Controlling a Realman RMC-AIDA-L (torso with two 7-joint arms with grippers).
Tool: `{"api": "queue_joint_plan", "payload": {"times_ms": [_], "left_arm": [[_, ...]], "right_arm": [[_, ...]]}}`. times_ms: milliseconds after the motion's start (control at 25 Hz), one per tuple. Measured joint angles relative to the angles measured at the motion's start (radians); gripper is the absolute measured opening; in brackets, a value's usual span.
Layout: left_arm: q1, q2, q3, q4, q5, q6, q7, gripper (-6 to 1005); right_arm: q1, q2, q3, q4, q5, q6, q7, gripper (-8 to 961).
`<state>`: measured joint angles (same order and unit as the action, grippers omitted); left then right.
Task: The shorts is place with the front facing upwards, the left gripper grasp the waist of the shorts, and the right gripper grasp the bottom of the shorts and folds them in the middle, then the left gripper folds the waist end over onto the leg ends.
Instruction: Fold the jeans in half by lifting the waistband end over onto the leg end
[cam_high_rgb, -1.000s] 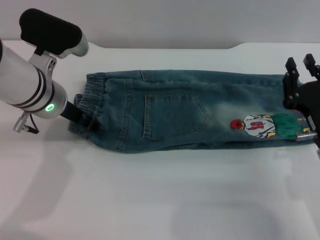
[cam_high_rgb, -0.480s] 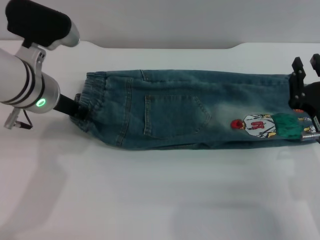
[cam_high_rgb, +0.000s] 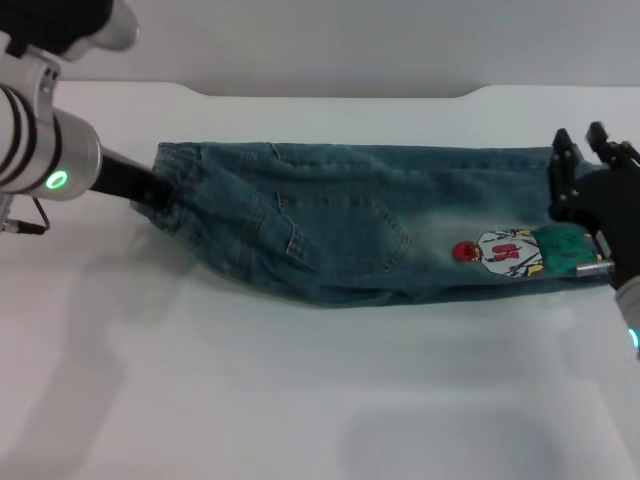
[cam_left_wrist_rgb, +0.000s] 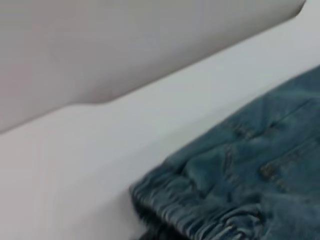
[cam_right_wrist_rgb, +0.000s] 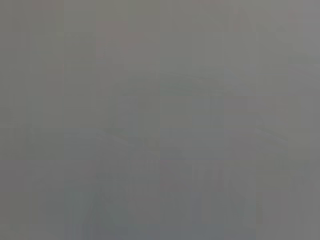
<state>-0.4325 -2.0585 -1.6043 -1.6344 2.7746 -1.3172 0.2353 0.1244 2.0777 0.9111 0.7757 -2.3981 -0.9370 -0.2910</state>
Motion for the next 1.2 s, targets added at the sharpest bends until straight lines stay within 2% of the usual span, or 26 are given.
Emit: {"api": "queue_joint_plan", "payload": {"times_ms": [200, 480, 760, 1200], "left_arm": [[0.031, 0.001, -0.017, -0.121, -0.045, -0.027, 0.002, 51], [0.032, -0.001, -0.011, -0.203, -0.051, -0.057, -0.005, 51], [0.033, -0.001, -0.018, -0.271, -0.057, -0.067, -0.005, 51], [0.039, -0.002, -0.014, -0.348, -0.059, -0.056, -0.001, 52]], "right_arm": [[0.102, 0.003, -0.032, -0.094, 0.067, 0.047, 0.03, 306], [0.243, 0.008, -0.099, -0.226, 0.078, 0.071, 0.181, 307], [0.307, 0.012, -0.129, -0.229, 0.08, 0.188, 0.201, 307], [0.406, 0.014, -0.248, -0.24, 0.08, 0.326, 0.355, 307]]}}
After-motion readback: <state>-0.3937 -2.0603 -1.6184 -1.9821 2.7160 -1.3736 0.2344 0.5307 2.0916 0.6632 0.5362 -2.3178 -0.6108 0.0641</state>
